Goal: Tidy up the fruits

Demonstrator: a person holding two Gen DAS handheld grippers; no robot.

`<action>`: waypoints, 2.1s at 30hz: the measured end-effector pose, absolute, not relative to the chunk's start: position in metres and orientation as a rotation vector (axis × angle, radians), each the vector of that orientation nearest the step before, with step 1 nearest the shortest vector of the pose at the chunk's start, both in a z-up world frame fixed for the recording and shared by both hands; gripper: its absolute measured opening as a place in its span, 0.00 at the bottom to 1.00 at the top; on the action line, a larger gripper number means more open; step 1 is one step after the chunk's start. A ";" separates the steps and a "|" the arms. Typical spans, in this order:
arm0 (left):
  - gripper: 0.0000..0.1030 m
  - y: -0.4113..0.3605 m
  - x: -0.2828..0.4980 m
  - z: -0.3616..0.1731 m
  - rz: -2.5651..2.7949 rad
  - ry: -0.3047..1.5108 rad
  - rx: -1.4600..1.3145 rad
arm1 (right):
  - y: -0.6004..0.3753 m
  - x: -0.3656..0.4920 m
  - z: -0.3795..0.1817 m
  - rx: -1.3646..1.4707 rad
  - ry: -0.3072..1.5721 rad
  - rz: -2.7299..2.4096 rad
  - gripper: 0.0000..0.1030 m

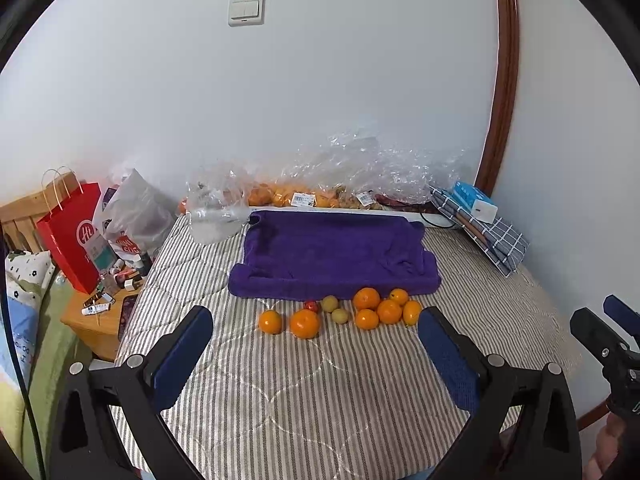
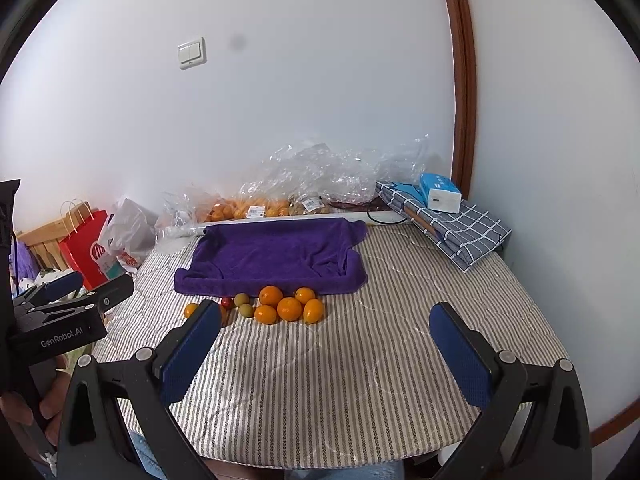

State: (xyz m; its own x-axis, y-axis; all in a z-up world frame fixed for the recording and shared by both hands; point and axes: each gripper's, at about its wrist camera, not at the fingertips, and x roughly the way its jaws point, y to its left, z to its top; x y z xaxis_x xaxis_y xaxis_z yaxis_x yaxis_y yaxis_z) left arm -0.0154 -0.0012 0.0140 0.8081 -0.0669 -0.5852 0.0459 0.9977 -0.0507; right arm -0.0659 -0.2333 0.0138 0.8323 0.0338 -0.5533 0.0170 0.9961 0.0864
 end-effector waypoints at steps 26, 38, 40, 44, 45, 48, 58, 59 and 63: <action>1.00 -0.004 -0.012 0.016 -0.065 0.631 -0.032 | -0.231 -0.065 0.012 0.092 0.595 0.011 1.00; 1.00 -0.002 -0.011 0.013 -0.067 0.630 -0.037 | -0.231 -0.062 0.011 0.100 0.597 0.021 1.00; 1.00 -0.001 -0.011 0.013 -0.064 0.628 -0.033 | -0.230 -0.060 0.010 0.101 0.598 0.024 1.00; 1.00 0.001 -0.009 0.012 -0.059 0.635 -0.043 | -0.229 -0.059 0.008 0.098 0.600 0.027 1.00; 1.00 0.001 -0.009 0.012 -0.057 0.633 -0.044 | -0.228 -0.058 0.008 0.096 0.599 0.029 1.00; 1.00 0.002 -0.009 0.011 -0.059 0.622 -0.044 | -0.227 -0.057 0.008 0.089 0.591 0.035 1.00; 1.00 0.008 0.012 -0.013 -0.052 0.655 -0.048 | -0.220 -0.034 -0.014 0.064 0.593 0.033 1.00; 1.00 0.010 0.016 -0.017 -0.051 0.661 -0.050 | -0.219 -0.029 -0.018 0.053 0.596 0.027 1.00; 1.00 0.015 0.032 -0.036 -0.028 0.687 -0.042 | -0.216 -0.006 -0.038 0.024 0.639 0.018 1.00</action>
